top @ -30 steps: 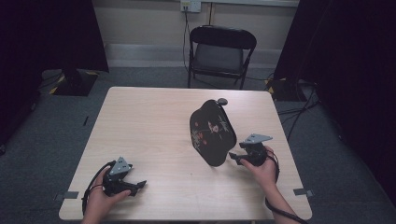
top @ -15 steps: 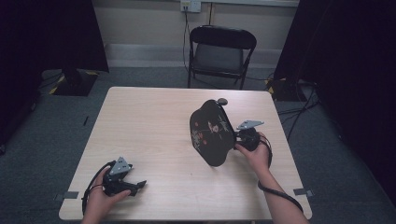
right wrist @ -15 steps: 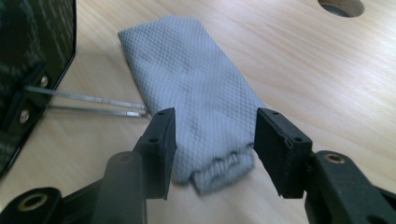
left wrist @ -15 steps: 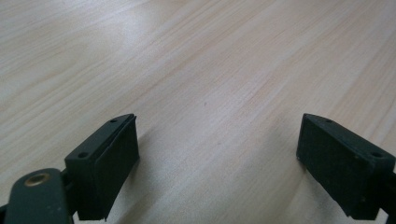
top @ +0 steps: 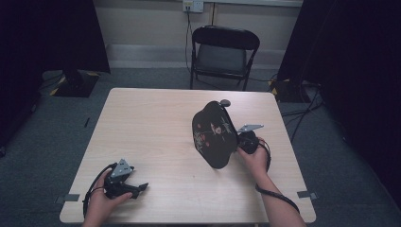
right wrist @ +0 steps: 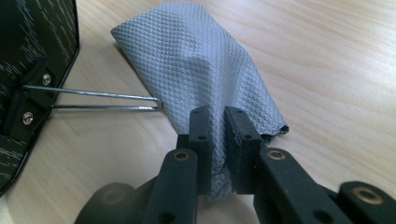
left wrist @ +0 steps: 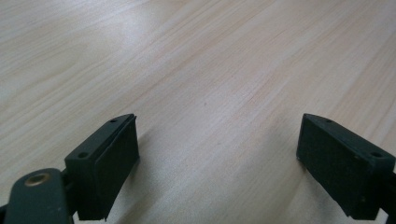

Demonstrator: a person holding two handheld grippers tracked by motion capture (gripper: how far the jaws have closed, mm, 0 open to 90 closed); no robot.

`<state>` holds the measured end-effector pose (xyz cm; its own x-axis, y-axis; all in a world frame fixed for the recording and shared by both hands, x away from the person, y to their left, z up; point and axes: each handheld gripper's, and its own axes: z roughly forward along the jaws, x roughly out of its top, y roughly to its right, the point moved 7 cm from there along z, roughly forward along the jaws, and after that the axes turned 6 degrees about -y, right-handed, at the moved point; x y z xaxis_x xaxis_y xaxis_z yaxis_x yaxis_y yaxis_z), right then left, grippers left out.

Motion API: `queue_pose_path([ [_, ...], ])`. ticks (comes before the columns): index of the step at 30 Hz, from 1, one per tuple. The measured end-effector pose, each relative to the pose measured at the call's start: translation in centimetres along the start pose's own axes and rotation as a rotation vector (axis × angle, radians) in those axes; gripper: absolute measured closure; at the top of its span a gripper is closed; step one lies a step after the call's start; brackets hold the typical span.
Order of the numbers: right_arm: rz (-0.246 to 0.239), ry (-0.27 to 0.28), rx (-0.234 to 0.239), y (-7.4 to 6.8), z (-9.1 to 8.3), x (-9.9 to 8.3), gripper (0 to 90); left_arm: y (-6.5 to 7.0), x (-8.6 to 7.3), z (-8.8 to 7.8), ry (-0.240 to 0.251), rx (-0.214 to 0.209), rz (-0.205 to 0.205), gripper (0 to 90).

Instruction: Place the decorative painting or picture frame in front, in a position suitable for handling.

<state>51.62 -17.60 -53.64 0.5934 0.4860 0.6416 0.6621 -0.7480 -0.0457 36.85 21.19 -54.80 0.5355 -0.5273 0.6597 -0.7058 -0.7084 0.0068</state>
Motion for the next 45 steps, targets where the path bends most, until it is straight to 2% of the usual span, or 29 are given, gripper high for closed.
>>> queue_pose_path([
  [2,-0.002,-0.005,-0.028,0.2,-0.6,-0.2,82.5,0.0,0.0,0.0,0.000,0.000,0.000,12.5],
  [6,0.005,0.013,-0.017,0.4,-2.1,-1.3,82.5,0.0,0.0,0.0,0.000,0.000,0.000,12.5],
  [9,-0.004,0.022,-0.013,0.5,-3.8,-2.3,82.5,0.0,0.0,0.0,0.000,0.000,0.000,12.5],
  [10,-0.004,0.022,-0.013,0.5,-3.8,-2.3,82.5,0.0,0.0,0.0,0.000,0.000,0.000,12.5],
  [11,-0.016,0.025,-0.019,0.6,-5.0,-3.1,82.5,0.0,0.0,0.0,0.000,0.000,0.000,12.5],
  [15,-0.023,0.033,-0.012,0.4,-6.3,-4.1,82.5,0.0,0.0,0.0,0.000,0.000,0.000,12.5],
  [16,-0.023,0.046,0.004,0.1,-7.3,-5.0,82.5,0.0,0.0,0.0,0.000,0.001,0.001,12.5],
  [19,-0.033,0.040,0.013,-0.4,-8.3,-6.0,82.5,0.0,0.0,0.0,-0.001,0.000,0.002,12.5],
  [21,-0.039,0.049,0.018,-0.6,-8.7,-6.3,82.5,0.0,0.0,0.0,-0.001,0.000,0.002,12.5],
  [22,-0.044,0.048,0.015,-0.9,-9.5,-6.9,82.6,0.0,0.0,0.0,-0.001,0.000,0.002,12.5],
  [29,-0.084,0.059,0.045,-2.5,-12.2,-8.6,82.5,0.0,0.0,0.0,0.000,0.001,0.001,12.5],
  [33,-0.107,0.059,0.086,-4.1,-12.8,-9.6,82.5,0.0,0.0,0.0,-0.001,0.000,0.002,12.5],
  [37,-0.133,0.040,0.135,-5.8,-12.4,-10.2,82.5,0.0,0.0,0.0,-0.001,0.000,0.002,12.5],
  [41,-0.176,0.035,0.180,-7.8,-11.8,-9.7,82.4,0.0,0.0,0.0,0.000,-0.001,-0.001,12.5],
  [42,-0.176,0.035,0.180,-7.8,-11.8,-9.7,82.4,0.0,0.0,0.1,0.001,-0.002,-0.002,12.5],
  [44,-0.207,0.024,0.204,-9.2,-11.4,-9.6,82.4,0.0,0.1,0.1,0.002,-0.003,-0.002,12.5],
  [45,-0.207,0.024,0.204,-9.2,-11.4,-9.6,82.4,0.0,0.1,0.1,0.002,-0.003,-0.002,12.5],
])
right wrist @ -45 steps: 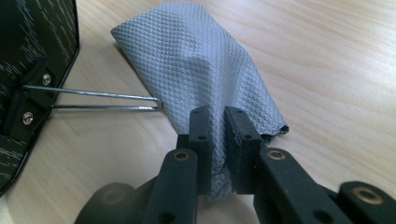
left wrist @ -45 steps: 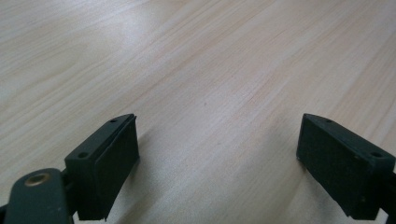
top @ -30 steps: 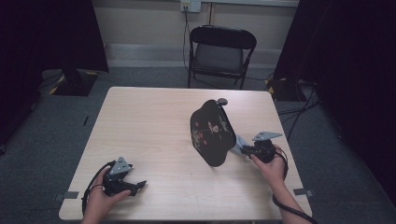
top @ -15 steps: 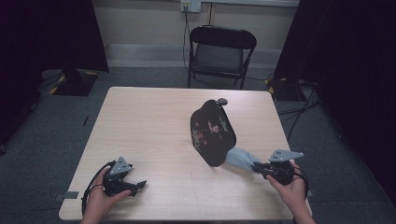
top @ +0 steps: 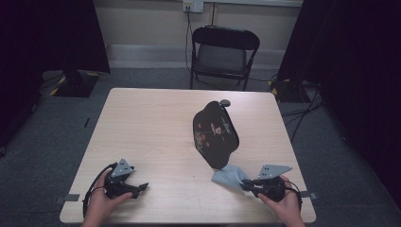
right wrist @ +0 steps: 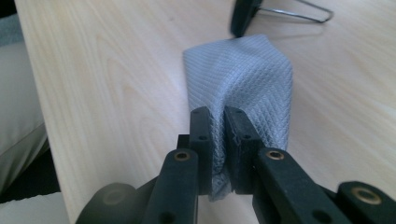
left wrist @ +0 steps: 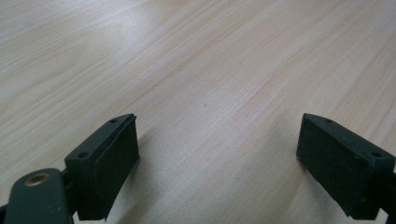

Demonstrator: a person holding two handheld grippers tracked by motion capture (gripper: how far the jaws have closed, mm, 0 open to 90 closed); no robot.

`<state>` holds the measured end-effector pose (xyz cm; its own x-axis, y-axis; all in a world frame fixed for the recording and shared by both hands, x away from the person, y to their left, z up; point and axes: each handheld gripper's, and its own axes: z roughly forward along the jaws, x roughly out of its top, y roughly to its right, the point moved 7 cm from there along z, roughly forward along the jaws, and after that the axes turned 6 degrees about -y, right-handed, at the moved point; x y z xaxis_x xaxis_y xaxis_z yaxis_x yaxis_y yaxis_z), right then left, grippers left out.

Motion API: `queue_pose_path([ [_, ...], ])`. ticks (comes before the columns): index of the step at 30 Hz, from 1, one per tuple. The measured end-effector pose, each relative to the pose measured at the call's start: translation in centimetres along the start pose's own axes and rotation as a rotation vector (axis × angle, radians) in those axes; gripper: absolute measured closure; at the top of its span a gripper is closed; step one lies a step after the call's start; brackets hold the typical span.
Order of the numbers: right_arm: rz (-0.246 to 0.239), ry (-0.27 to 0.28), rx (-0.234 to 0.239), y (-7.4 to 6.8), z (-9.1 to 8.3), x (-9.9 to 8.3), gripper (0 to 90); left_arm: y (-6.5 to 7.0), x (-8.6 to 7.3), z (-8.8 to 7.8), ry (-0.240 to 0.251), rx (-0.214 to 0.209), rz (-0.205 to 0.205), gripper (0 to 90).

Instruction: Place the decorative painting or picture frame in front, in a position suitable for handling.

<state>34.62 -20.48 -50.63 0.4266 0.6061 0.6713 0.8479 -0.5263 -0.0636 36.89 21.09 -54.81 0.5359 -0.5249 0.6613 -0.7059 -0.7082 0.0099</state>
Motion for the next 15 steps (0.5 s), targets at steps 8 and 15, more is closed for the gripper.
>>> queue_pose_path([
  [8,-0.002,-0.003,0.029,-1.5,0.0,-1.0,82.4,0.0,0.0,0.0,0.000,0.001,0.000,12.5],
  [15,-0.045,0.016,0.082,-3.2,0.3,0.2,82.3,0.0,0.0,0.0,0.000,0.001,0.001,12.5],
])
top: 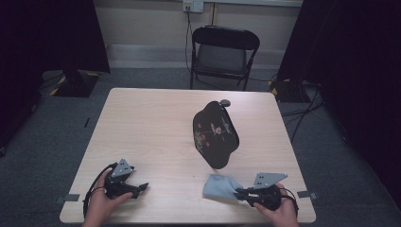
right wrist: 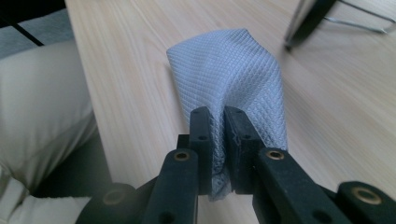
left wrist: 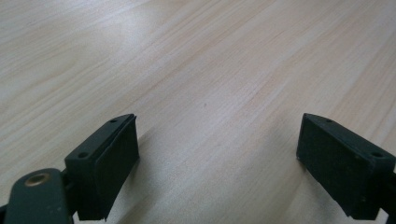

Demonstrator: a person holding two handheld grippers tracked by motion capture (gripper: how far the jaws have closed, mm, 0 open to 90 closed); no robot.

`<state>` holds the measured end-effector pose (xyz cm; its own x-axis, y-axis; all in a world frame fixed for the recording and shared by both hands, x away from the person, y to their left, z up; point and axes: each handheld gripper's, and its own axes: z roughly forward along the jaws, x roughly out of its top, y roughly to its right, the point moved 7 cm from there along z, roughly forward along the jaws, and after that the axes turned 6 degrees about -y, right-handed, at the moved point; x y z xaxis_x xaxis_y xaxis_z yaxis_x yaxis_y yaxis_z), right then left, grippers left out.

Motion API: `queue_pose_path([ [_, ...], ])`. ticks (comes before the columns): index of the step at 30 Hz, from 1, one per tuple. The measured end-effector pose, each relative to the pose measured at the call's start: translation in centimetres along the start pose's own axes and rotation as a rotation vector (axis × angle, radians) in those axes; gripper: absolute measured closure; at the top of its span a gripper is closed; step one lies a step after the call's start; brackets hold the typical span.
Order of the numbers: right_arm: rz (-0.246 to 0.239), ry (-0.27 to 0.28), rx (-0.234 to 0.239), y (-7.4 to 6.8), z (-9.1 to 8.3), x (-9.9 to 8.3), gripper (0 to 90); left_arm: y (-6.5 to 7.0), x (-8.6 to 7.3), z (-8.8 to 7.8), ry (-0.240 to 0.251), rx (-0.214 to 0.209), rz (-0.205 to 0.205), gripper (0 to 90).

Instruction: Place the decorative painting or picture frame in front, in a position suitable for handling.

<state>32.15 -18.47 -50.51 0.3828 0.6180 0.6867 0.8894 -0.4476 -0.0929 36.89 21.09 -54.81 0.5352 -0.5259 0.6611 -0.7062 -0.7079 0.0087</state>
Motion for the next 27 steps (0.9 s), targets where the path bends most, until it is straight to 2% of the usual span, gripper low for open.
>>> queue_pose_path([
  [3,-0.008,0.013,0.026,-0.4,0.6,0.7,82.3,0.0,0.0,0.0,-0.002,0.001,0.001,12.5],
  [4,-0.019,0.008,0.046,-0.6,1.5,1.5,82.3,0.0,0.0,0.0,0.000,0.004,-0.002,12.5],
  [7,-0.036,0.000,0.055,-0.8,2.5,2.1,82.3,0.0,0.0,0.0,0.002,0.008,-0.009,12.5],
  [8,-0.058,-0.016,0.059,-0.8,3.6,2.7,82.1,0.0,0.1,0.0,0.002,0.009,-0.009,12.5],
  [9,-0.058,-0.016,0.059,-0.8,3.6,2.7,82.1,0.0,0.1,0.0,0.002,0.009,-0.009,12.5],
  [10,-0.062,-0.010,0.077,-1.0,4.6,3.5,82.0,0.0,0.1,0.0,0.002,0.009,-0.009,12.5],
  [15,-0.085,-0.027,0.072,-1.2,6.1,4.3,80.1,0.1,0.0,0.0,0.000,0.007,-0.008,12.4],
  [20,-0.066,-0.029,0.053,-0.8,6.6,4.4,65.8,0.2,0.1,0.2,-0.011,0.003,0.000,8.9],
  [21,-0.044,-0.014,0.048,-0.5,6.3,4.3,58.9,0.3,0.1,0.3,-0.019,0.002,0.001,6.4],
  [22,-0.039,-0.011,0.044,-0.4,6.1,4.2,55.7,0.3,0.2,0.3,-0.018,0.005,0.001,5.6],
  [24,-0.017,0.002,0.013,0.0,5.3,3.9,46.2,0.4,0.2,0.4,-0.022,0.004,-0.005,3.3],
  [26,0.008,0.026,-0.016,0.6,4.4,3.6,39.9,0.5,0.3,0.6,-0.024,0.009,-0.008,2.4],
  [27,0.008,0.026,-0.016,0.6,4.4,3.6,39.9,0.5,0.3,0.6,-0.024,0.009,-0.008,2.4],
])
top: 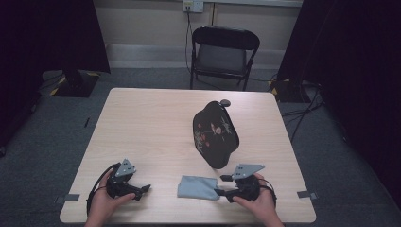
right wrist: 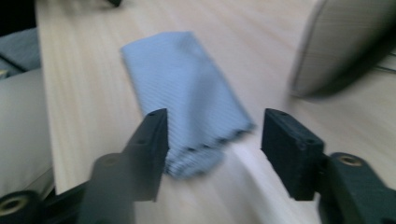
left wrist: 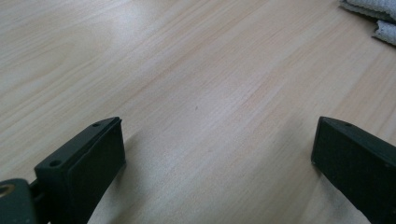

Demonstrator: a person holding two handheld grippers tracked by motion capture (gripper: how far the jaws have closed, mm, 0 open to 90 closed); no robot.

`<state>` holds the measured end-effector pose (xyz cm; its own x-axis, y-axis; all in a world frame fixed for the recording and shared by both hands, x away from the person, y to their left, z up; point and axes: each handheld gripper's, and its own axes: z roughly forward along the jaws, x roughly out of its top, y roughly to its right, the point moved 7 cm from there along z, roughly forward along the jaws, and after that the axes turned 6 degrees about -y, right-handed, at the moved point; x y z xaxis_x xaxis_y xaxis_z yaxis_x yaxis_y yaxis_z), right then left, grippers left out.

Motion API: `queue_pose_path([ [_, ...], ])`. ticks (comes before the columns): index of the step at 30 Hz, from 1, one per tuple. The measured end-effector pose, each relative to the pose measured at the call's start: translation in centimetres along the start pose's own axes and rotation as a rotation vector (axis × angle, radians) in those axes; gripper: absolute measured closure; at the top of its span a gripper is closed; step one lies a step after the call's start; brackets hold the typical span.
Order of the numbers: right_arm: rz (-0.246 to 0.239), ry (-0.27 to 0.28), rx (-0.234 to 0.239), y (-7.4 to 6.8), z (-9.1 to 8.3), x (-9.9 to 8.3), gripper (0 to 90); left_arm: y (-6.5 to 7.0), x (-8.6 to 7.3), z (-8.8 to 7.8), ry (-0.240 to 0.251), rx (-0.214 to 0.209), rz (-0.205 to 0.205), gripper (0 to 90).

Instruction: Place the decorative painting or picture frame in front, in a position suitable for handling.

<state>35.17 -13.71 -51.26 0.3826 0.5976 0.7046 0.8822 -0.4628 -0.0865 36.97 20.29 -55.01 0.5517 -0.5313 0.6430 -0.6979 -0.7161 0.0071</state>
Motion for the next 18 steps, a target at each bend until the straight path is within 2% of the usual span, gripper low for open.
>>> queue_pose_path([
  [1,0.032,0.007,-0.051,1.2,-1.2,-0.7,33.3,0.2,0.1,0.0,-0.002,-0.005,0.001,2.7],
  [2,0.032,0.007,-0.051,1.2,-1.2,-0.7,33.3,0.2,0.1,0.0,-0.002,-0.005,0.001,4.0],
  [3,0.051,-0.005,-0.095,2.3,-2.0,-1.6,30.1,0.5,0.3,-0.1,0.007,-0.023,0.015,9.5],
  [4,0.051,-0.005,-0.095,2.3,-2.0,-1.6,30.1,0.5,0.3,-0.1,0.007,-0.023,0.015,14.4],
  [5,0.062,-0.006,-0.112,2.7,-2.2,-1.9,28.5,0.7,0.5,-0.2,0.013,-0.044,0.027,14.4],
  [6,0.106,-0.004,-0.140,3.7,-2.9,-2.7,27.1,1.0,0.8,-0.1,0.009,-0.064,0.014,19.5],
  [8,0.135,-0.010,-0.166,4.4,-3.3,-3.3,26.2,1.2,1.0,-0.1,0.003,-0.057,0.022,19.1],
  [9,0.161,-0.016,-0.183,4.8,-3.5,-3.5,24.6,1.6,1.3,0.1,-0.005,-0.064,0.044,19.1],
  [11,0.202,-0.013,-0.203,5.5,-3.7,-3.9,22.3,2.2,1.9,0.3,-0.001,-0.090,0.052,19.1],
  [12,0.202,-0.013,-0.203,5.5,-3.7,-3.9,22.3,2.2,1.9,0.3,-0.001,-0.090,0.052,19.1],
  [13,0.216,-0.012,-0.225,5.9,-3.7,-4.1,21.6,2.8,2.5,0.3,0.012,-0.109,0.071,19.2],
  [16,0.208,-0.022,-0.239,6.2,-3.7,-4.3,21.5,3.4,3.3,0.3,0.026,-0.129,0.089,19.3],
  [18,0.209,-0.045,-0.267,6.6,-3.3,-4.9,20.9,4.6,4.5,0.5,0.035,-0.167,0.108,20.8],
])
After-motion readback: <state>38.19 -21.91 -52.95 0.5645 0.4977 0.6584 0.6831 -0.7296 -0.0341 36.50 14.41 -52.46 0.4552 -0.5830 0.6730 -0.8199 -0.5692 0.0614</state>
